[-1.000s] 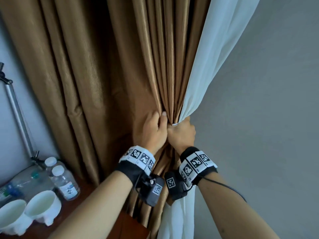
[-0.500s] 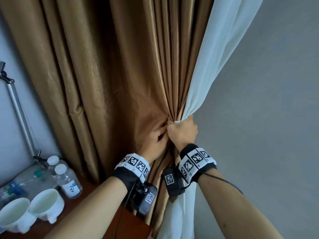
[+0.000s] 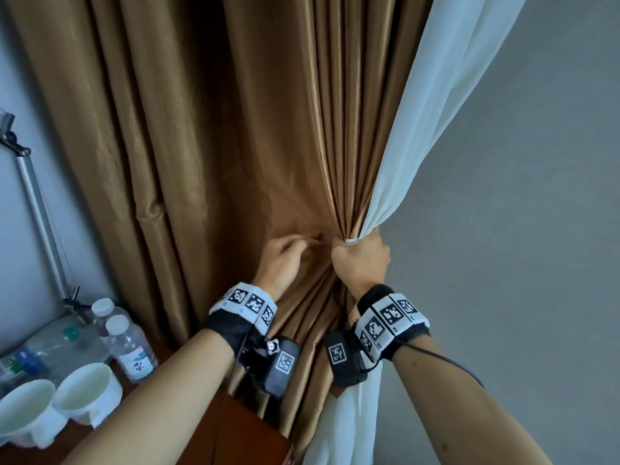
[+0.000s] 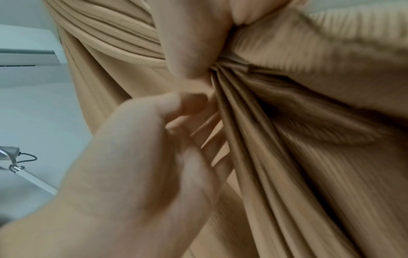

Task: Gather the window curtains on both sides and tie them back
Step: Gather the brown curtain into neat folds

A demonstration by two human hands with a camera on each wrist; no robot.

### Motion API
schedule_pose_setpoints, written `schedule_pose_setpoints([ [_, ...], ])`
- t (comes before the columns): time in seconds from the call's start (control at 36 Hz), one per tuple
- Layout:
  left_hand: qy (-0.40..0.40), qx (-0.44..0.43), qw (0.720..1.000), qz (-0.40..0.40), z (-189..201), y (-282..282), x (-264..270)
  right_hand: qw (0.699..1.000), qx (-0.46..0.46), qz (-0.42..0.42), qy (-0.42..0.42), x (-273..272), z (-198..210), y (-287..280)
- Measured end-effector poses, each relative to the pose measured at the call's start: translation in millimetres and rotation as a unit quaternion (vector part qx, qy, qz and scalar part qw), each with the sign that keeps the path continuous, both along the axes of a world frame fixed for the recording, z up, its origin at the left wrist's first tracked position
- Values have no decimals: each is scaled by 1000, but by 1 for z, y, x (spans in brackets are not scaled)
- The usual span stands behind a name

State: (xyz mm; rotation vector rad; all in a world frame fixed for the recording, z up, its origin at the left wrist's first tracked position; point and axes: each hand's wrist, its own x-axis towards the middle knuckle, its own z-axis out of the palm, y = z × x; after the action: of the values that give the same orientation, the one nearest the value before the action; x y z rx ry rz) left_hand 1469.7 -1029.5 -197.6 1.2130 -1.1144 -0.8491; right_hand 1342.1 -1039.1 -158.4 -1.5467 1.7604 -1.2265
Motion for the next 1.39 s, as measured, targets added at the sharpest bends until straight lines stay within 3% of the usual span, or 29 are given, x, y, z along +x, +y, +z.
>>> schedule_pose_setpoints([
  [0.11,-139,-7,982,131,17,-17,42,1000,-1,7,3,-7,-2,-1],
  [0.25,-140,18,967,213,48,-37,86,1000,-9,9,2,-11,-2,-8],
  [0.39,-50,40,994,88,74,-52,100,1000,-9,-7,6,-5,-4,-12],
  [0.53,15,83,996,-10,77,-68,84,1000,-3,-24,18,0,-4,-20],
  [0.64,-35,47,997,43,69,-72,64,999,10,-37,20,4,-1,-27],
  [0.75,-135,51,986,79,54,-61,51,998,22,-50,16,7,4,-33],
  [0.86,-235,23,968,83,42,-37,37,997,21,-64,22,17,6,-33],
  [0.97,-281,22,958,59,41,-22,21,998,6,-62,20,30,6,-29],
  [1.14,-262,-13,965,-17,34,-4,8,1000,-12,-27,-4,33,1,-22],
  [1.25,-226,39,969,-92,34,3,4,998,3,18,-61,26,2,-17],
  [1.39,-210,88,969,-92,33,3,4,999,1,29,-15,24,5,-10],
])
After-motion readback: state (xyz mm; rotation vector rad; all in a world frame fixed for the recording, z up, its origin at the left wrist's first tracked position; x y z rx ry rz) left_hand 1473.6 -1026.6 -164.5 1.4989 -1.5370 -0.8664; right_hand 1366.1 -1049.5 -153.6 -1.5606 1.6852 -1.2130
